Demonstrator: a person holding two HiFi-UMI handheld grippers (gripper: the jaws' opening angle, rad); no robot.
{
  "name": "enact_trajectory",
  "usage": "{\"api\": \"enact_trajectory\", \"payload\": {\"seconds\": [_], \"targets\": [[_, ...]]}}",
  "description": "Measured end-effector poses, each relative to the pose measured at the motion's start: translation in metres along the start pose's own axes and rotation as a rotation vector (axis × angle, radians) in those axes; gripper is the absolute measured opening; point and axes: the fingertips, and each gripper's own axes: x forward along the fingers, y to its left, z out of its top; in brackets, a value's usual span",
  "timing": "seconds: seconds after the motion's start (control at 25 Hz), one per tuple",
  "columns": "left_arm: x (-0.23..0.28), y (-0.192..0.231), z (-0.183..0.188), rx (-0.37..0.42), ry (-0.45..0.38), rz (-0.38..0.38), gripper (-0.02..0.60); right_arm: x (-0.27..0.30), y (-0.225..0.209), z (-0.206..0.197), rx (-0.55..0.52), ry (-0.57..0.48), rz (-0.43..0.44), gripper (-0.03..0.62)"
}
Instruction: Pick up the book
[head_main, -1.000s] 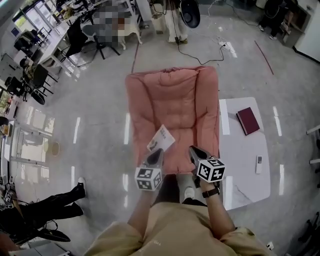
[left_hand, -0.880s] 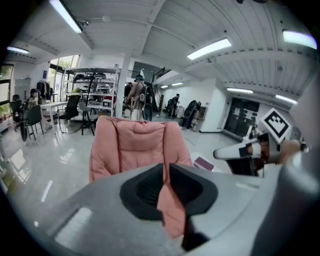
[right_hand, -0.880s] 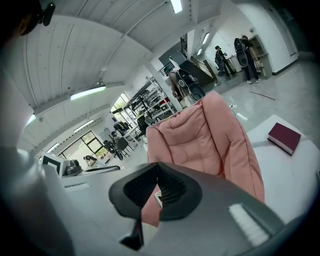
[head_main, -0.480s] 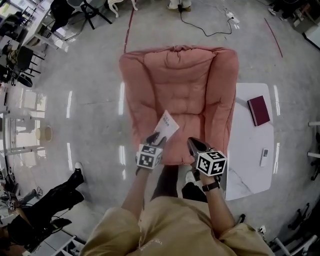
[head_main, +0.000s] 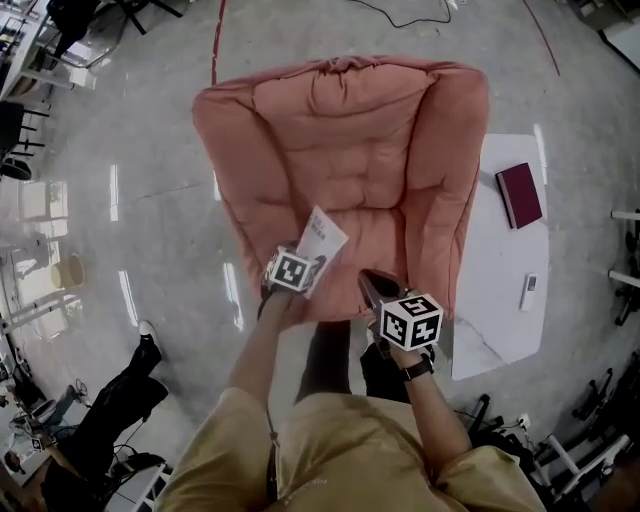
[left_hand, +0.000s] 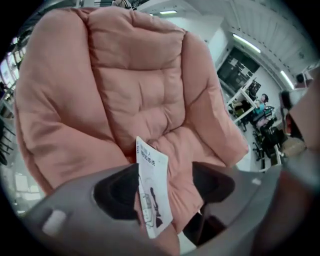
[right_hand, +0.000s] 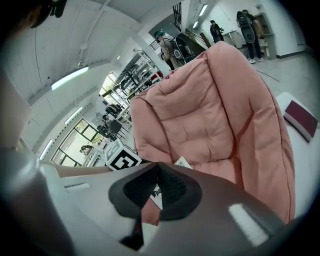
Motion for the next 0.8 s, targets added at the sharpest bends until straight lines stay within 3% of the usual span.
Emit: {"api": "enact_trajectory", "payload": {"seconds": [0.4,0.72,0.8], "targets": [[0.082,0.033,-0.013,-0.001,0.151,-0.024,0.346,0.023,-0.025,-0.005,0.030,0.030,-0.010,0.006],[0.104,0.026,-0.021,0.001,0.228,-0.048,0.341,0.026,-0.041,-0.014,0.060,0.034,-0.031,0.006],[0.106,0.025,-0.018,0.022,0.213,-0.031,0.341,0.026,-0.042,-0.019,0.065,0.040,-0.031,0.008]]}}
